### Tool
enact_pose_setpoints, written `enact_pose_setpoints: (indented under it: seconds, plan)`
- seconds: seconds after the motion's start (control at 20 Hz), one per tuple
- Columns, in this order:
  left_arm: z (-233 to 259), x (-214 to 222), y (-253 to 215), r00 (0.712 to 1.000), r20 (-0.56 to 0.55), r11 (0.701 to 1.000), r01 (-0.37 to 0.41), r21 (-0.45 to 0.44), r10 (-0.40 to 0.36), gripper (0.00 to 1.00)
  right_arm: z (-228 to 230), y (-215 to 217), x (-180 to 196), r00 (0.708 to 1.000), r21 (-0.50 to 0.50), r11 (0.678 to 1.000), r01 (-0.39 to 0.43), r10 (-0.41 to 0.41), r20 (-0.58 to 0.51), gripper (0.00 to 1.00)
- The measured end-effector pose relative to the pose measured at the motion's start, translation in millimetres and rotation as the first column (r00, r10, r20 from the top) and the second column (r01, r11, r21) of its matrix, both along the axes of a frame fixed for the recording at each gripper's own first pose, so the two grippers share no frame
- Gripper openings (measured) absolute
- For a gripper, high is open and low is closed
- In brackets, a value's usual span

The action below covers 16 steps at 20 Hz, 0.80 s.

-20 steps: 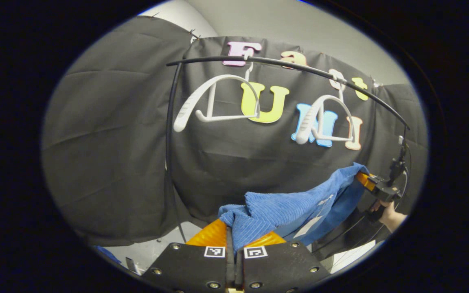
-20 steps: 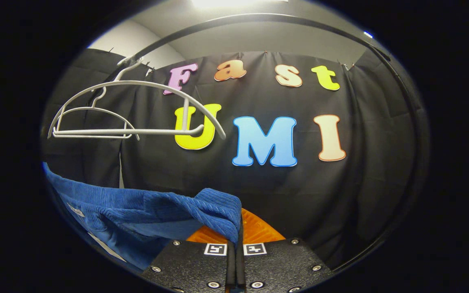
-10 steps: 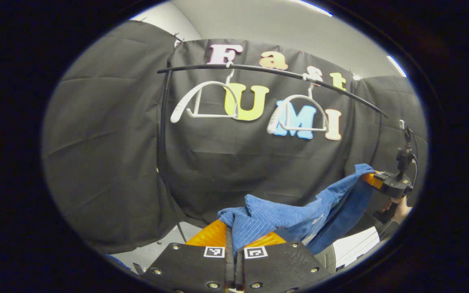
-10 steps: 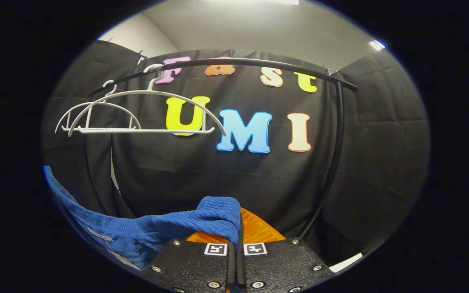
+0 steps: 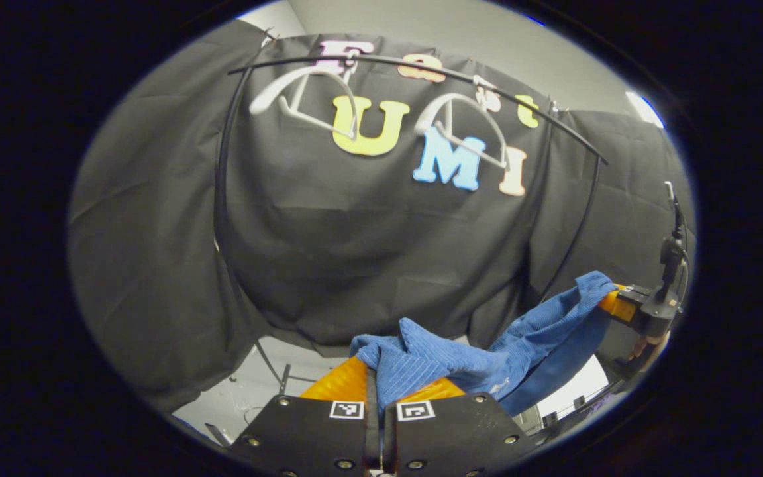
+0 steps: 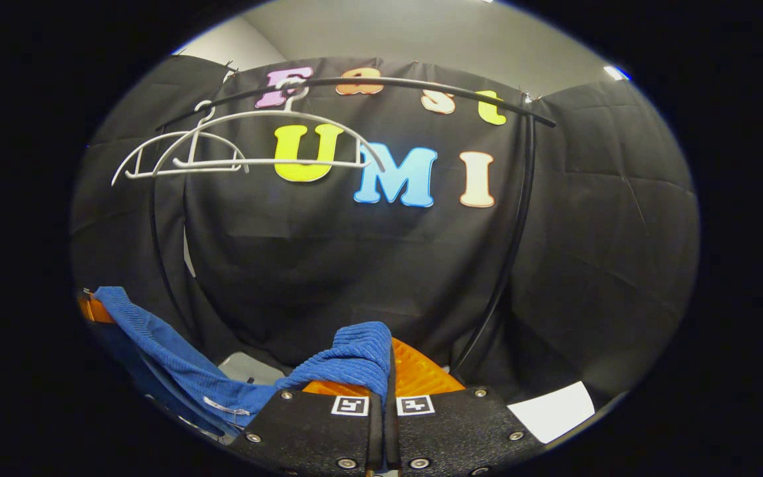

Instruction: Grasp the clothes on the hanger with both hands and then place them into the laundry hamper below.

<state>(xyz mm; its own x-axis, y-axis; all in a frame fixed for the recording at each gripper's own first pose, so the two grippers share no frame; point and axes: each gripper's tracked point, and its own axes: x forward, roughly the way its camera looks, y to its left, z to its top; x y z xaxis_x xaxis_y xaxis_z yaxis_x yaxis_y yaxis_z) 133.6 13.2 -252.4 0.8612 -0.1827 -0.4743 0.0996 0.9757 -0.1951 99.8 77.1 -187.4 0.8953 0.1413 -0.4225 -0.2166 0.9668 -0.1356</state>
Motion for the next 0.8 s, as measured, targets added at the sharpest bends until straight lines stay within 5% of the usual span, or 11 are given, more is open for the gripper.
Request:
enact_pose_setpoints:
  seconds: [0.35, 0.8]
  plan:
    - [-82.8, 10.4, -38.6, 0.988, -0.132, 0.991, 0.097, 0.091, -0.084, 0.04, -107.3, -1.8, -22.4, 0.968, 0.039, 0.995, 0.095, -0.083, -0.237, 0.01]
    - [-199.6, 32.0, -91.0, 0.962, -0.242, 0.984, 0.154, 0.093, -0.128, 0.04, -237.4, -31.1, -32.2, 0.876, 0.004, 0.984, 0.178, -0.156, -0.457, 0.02]
